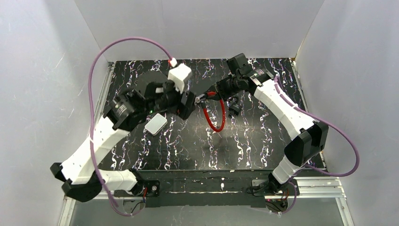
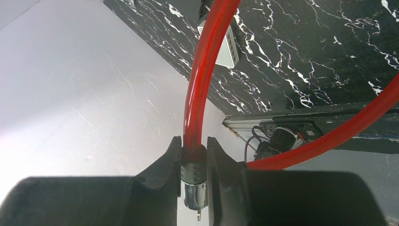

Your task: Unlock with the key

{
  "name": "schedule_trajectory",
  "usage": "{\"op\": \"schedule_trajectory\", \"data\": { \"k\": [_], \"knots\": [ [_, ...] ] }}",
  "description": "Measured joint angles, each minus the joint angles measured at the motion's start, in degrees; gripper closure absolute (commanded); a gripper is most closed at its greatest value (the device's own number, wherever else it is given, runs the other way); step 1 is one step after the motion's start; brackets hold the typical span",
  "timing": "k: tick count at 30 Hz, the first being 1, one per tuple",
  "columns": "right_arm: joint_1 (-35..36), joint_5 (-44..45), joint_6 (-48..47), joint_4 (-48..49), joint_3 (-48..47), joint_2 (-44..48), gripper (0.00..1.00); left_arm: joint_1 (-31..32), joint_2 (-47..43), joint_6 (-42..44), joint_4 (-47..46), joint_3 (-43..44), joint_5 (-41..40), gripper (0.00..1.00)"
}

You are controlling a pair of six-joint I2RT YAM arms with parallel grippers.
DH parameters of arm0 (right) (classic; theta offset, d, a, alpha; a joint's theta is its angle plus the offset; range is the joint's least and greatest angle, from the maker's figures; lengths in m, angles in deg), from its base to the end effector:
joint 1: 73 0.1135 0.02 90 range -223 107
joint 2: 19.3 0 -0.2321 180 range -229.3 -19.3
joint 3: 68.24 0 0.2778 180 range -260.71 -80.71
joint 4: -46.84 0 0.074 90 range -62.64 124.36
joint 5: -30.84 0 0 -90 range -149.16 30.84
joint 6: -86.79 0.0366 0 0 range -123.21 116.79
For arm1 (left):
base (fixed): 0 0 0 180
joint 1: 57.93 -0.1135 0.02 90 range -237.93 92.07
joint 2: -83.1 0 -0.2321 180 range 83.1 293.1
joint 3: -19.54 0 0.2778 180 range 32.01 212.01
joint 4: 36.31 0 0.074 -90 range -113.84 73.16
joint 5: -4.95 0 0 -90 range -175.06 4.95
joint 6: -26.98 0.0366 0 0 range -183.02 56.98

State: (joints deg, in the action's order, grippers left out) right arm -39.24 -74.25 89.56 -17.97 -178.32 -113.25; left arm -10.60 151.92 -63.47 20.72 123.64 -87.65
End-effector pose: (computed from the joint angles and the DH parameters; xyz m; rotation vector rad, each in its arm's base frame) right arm 0.3065 0.2163 0.3401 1.2703 2.5316 1.1212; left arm 0.1812 -0.1942 0.4494 0.7612 1.8323 -0.5033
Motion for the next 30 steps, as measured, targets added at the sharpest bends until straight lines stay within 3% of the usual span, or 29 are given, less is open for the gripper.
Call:
{"op": "schedule_trajectory", "data": {
  "k": [4, 13, 23, 30],
  "knots": [
    [0.0, 0.0, 0.0, 0.8, 0.0, 0.4, 0.99, -5.5, 5.0, -9.9, 2.9, 4.5, 5.4, 0.21],
    [-0.3, 0.0, -0.2, 1.8, 0.0, 0.9, 0.99, -12.3, 10.0, -25.8, 5.6, 4.8, 15.7, 0.33],
    [-0.4, -0.2, -2.0, 1.8, 0.0, 0.9, 0.99, -13.9, 13.9, -31.8, 5.0, 4.9, 19.5, 0.37],
    [-0.4, -0.6, -3.1, 1.8, 0.0, 0.9, 0.99, -14.1, 17.7, -34.3, 3.5, 4.9, 23.2, 0.51]
  ]
}}
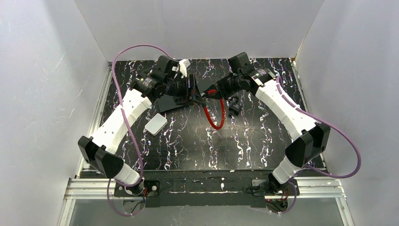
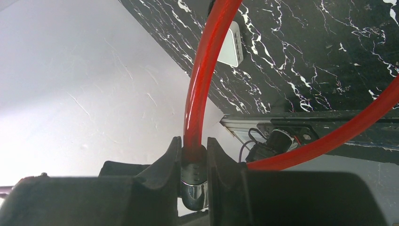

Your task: Unlock with the key

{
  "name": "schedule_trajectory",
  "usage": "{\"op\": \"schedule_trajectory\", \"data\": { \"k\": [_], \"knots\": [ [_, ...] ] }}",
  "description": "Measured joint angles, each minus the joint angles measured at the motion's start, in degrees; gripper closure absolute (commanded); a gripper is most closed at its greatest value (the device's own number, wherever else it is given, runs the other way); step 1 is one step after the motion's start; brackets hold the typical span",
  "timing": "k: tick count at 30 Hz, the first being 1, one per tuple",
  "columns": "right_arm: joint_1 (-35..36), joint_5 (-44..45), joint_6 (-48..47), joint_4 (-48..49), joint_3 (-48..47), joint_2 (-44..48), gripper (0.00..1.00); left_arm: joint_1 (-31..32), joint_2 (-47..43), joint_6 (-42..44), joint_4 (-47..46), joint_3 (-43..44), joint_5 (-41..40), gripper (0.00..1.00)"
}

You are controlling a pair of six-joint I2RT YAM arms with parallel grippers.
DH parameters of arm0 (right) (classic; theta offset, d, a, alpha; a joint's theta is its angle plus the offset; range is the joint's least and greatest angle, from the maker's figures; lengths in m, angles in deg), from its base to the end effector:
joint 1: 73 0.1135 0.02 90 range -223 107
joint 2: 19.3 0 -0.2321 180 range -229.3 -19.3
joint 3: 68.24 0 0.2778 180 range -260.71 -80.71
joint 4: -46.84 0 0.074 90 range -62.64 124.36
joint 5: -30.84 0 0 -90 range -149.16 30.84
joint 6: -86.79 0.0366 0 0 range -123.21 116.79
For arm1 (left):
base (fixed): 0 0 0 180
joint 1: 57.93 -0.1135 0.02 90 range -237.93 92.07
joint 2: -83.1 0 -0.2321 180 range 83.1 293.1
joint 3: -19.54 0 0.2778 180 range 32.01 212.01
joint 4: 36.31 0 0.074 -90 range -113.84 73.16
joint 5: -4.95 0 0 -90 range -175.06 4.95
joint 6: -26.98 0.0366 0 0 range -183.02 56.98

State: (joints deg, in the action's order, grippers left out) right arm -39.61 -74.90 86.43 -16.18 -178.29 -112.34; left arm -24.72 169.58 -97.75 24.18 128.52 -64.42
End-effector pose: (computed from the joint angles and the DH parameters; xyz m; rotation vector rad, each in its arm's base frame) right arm 0.3067 0.2140 0.3480 1.1699 2.5170 1.1666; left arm 0.2839 -0.2012 0.3848 0.1801 2.3882 -1.0103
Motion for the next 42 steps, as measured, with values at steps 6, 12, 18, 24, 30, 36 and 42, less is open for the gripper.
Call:
{"op": "schedule_trajectory", "data": {
  "k": [6, 12, 18, 24, 30, 36, 42],
  "knots": [
    [-0.3, -0.3, -0.3, 0.0, 0.0, 0.0, 0.99, 0.0, 1.1, -1.0, -0.7, 0.0, 2.3, 0.72],
    [-0.3, 0.3, -0.7, 0.1, 0.0, 0.0, 0.99, 0.0, 1.1, -1.7, -1.4, -0.2, 3.6, 1.0],
    [-0.4, 2.8, -3.4, 3.6, 1.8, 1.4, 0.78, -0.1, 1.1, -3.1, -3.7, -1.5, 4.0, 1.0],
    [-0.4, 5.3, -7.5, 9.5, 6.0, 6.3, 0.36, -0.3, 0.4, -6.3, -7.7, -4.5, 5.0, 1.0],
    [-1.9, 3.6, -16.1, 13.4, 5.9, 7.8, 0.34, -1.0, 0.2, -9.7, -8.8, -8.2, 5.1, 1.0],
    [-3.5, 2.2, -39.3, 20.0, 9.8, 12.1, 0.34, -1.4, 0.0, -12.0, -9.9, -9.8, 5.3, 1.0],
    [-3.5, -4.3, -60.0, 28.8, 24.5, 27.8, 0.33, -1.6, -0.2, -13.8, -11.3, -9.9, 6.0, 1.0]
  ]
}}
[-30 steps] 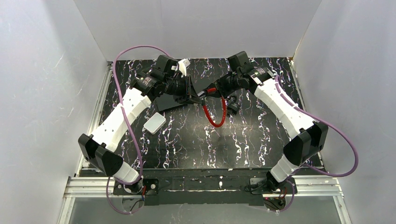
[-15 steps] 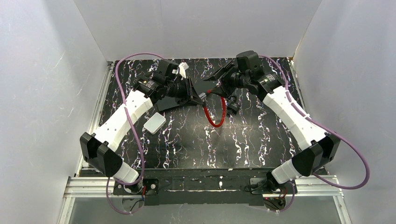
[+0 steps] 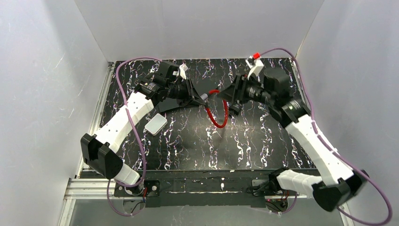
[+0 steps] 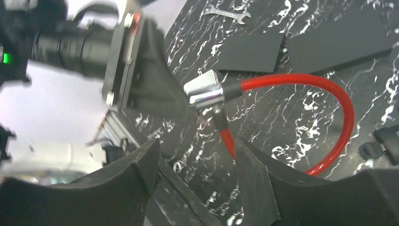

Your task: Unlock with the key

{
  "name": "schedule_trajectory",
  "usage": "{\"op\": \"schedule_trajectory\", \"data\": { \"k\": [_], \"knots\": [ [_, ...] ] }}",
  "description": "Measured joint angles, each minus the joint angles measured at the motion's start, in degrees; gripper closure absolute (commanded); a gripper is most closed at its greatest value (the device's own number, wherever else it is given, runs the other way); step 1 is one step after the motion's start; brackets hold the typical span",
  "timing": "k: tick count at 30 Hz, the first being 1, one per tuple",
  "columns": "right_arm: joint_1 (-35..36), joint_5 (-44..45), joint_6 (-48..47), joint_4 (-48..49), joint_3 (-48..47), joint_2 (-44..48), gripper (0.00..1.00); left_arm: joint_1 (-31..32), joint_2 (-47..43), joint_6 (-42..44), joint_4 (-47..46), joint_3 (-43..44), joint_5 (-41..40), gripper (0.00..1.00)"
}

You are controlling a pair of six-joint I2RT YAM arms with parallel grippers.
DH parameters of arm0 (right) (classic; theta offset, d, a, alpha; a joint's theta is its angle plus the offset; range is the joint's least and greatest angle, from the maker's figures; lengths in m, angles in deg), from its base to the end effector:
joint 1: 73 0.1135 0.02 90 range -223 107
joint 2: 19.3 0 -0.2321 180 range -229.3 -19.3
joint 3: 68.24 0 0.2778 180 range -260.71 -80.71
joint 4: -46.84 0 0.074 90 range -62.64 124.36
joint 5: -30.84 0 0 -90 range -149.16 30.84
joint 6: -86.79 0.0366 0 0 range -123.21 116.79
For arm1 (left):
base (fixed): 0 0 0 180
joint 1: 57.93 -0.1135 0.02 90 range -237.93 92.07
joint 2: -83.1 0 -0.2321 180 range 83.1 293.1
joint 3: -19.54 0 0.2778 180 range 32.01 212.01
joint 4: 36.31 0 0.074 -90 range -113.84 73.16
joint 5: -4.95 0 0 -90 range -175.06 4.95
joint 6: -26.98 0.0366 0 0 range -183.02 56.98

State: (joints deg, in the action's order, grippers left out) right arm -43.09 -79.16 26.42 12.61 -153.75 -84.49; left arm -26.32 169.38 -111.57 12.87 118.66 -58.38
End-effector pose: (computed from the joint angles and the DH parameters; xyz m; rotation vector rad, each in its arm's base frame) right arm 0.2437 0.1546 0.3946 -0.2682 1.9093 1.0345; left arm 0.2995 -0.2036 0.3436 -0.0695 2.4390 -1.2283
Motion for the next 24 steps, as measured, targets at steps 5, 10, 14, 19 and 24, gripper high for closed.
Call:
{"op": "schedule_trajectory", "data": {
  "k": [5, 10, 14, 19, 24],
  "knots": [
    [0.1, -5.1, -8.5, 5.8, 10.0, 6.0, 0.32, 0.0, -0.3, -1.2, -0.4, 0.0, 0.9, 1.0],
    [0.5, -7.2, -12.3, 7.6, 12.0, 3.6, 0.32, 0.0, -0.8, -2.3, -0.7, 0.0, 1.6, 1.0],
    [1.2, -7.8, -14.7, 9.1, 12.0, 1.7, 0.33, 0.0, -0.9, -3.0, -0.8, 0.0, 2.0, 1.0],
    [1.5, -9.1, -17.1, 10.4, 12.0, -0.6, 0.35, 0.0, -1.1, -3.5, -0.9, 0.0, 2.3, 1.0],
    [2.1, -10.3, -17.7, 11.9, 12.0, -3.4, 0.41, 0.0, -1.7, -4.4, -2.2, -0.7, 2.4, 1.0]
  ]
}}
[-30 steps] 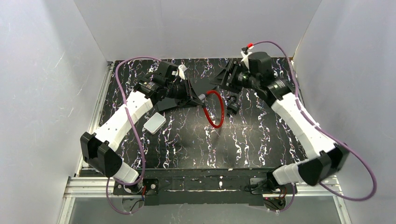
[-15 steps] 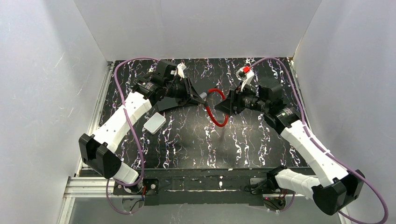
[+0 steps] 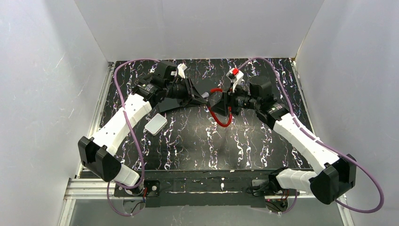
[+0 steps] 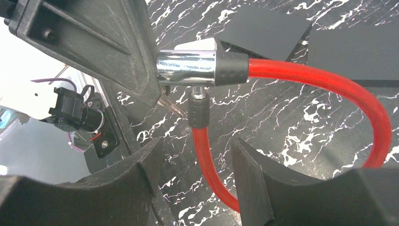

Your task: Unlock with the key

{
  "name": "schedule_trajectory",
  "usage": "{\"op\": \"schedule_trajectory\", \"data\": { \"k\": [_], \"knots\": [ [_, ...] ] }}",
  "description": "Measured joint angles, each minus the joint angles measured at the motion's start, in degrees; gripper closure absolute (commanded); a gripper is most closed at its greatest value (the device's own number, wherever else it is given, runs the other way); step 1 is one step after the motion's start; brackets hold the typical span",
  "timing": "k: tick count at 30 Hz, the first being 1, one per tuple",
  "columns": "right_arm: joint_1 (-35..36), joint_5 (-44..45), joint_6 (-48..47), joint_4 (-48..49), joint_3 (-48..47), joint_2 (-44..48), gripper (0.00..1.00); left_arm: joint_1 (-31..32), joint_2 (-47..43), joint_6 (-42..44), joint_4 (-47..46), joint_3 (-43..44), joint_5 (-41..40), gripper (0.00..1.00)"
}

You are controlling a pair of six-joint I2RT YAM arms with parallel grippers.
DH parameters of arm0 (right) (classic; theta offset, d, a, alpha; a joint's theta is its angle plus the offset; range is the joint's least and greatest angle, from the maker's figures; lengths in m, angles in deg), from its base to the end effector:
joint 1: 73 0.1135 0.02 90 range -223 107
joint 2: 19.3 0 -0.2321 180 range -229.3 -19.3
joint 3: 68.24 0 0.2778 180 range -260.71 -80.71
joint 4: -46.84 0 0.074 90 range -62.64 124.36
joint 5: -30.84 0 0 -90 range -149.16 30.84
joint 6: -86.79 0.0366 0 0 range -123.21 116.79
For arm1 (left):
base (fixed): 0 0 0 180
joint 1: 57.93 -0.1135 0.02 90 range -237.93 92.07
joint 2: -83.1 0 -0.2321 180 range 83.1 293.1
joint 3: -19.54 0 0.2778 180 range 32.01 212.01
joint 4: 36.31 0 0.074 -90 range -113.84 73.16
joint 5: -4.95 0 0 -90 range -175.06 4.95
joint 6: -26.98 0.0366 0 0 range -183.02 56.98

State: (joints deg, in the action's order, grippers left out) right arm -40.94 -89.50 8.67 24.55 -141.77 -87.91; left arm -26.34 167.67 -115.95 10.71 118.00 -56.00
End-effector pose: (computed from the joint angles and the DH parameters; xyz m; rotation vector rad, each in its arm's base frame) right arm 0.2554 0.1818 0.3219 -0.7138 1.8250 1.0117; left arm 0.2943 -0.2019 0.3533 -0.1130 2.4095 -1.3279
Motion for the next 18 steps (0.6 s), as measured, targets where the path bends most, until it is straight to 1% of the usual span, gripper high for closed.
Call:
{"op": "schedule_trajectory", "data": {
  "k": [4, 10, 12, 15, 18],
  "knots": [
    [1.5, 0.1, 0.2, 2.7, 0.0, -0.9, 0.55, 0.0, 0.0, -0.7, -0.7, -0.4, 0.0, 1.0],
    [3.4, 1.9, 0.0, 4.9, -0.3, -3.7, 0.63, -0.4, 0.0, -0.9, -1.0, -0.8, -0.4, 1.0],
    [3.9, 2.9, -0.3, 4.9, -0.3, -4.2, 0.61, -0.5, 0.0, -0.9, -0.7, -0.9, -0.6, 1.0],
    [4.3, 4.2, -0.5, 4.8, -0.3, -4.2, 0.49, -0.5, 0.0, -0.9, -0.7, -1.0, -0.7, 1.0],
    [4.8, 5.7, -0.8, 4.8, -0.3, -4.3, 0.46, -0.5, 0.0, -1.0, -1.3, -1.0, -0.3, 1.0]
  ]
}}
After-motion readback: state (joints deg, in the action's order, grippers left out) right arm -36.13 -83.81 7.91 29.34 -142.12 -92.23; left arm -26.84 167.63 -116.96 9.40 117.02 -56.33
